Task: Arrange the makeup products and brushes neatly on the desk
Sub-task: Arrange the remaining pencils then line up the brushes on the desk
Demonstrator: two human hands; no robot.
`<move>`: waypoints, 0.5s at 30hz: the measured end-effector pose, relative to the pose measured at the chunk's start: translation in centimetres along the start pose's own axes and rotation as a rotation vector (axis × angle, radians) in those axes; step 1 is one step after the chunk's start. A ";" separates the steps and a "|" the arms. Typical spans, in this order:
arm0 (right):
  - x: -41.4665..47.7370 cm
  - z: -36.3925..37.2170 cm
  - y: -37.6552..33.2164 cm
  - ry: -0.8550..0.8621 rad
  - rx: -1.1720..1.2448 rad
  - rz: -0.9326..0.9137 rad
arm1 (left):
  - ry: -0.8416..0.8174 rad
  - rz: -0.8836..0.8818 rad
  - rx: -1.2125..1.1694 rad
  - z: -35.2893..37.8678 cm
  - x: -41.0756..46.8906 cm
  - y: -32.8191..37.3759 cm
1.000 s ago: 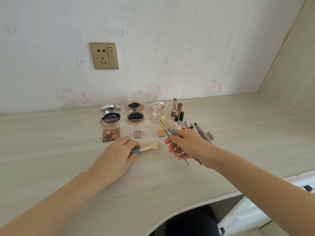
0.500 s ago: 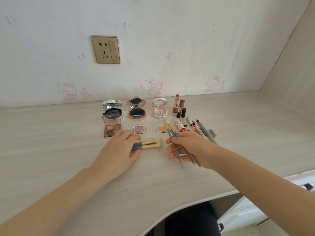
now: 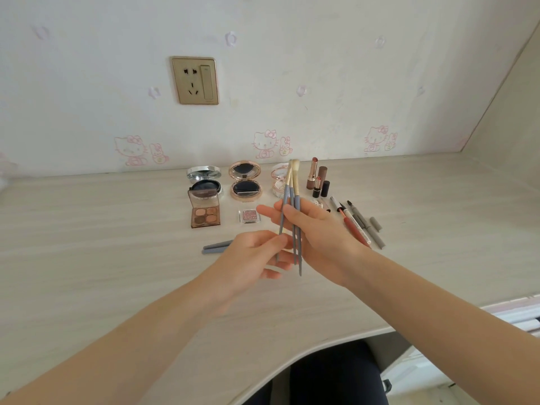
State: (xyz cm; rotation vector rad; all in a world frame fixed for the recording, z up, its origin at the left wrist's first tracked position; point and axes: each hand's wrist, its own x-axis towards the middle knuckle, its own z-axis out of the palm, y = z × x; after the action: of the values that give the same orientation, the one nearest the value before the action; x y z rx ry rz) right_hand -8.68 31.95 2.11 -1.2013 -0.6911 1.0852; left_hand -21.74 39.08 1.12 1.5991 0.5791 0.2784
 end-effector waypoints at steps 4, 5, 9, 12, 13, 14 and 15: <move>-0.1 0.4 0.2 0.011 -0.047 -0.026 | -0.001 -0.026 -0.052 0.0 -0.1 -0.1; -0.1 0.4 0.3 0.023 -0.066 -0.039 | -0.004 -0.022 -0.045 0.0 -0.1 -0.2; 0.1 0.2 0.7 0.064 -0.128 -0.070 | -0.004 -0.001 -0.027 -0.2 -0.1 -0.5; 0.0 0.0 0.8 0.075 -0.136 -0.065 | -0.017 -0.006 -0.037 -0.7 -0.2 -0.6; 0.0 -0.2 0.8 0.067 -0.132 -0.059 | -0.024 -0.018 -0.042 -0.9 -0.2 -0.6; 0.0 -0.3 0.8 0.053 -0.123 -0.049 | -0.030 -0.034 -0.048 -1.1 -0.2 -0.6; 0.0 -0.5 0.7 0.033 -0.101 -0.034 | -0.035 -0.050 -0.049 -1.3 -0.2 -0.6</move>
State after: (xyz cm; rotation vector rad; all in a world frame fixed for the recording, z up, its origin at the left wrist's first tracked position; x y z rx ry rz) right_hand -8.47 31.74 1.33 -1.2866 -0.7453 1.0102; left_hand -22.71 40.13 0.75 1.5374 0.5805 0.2253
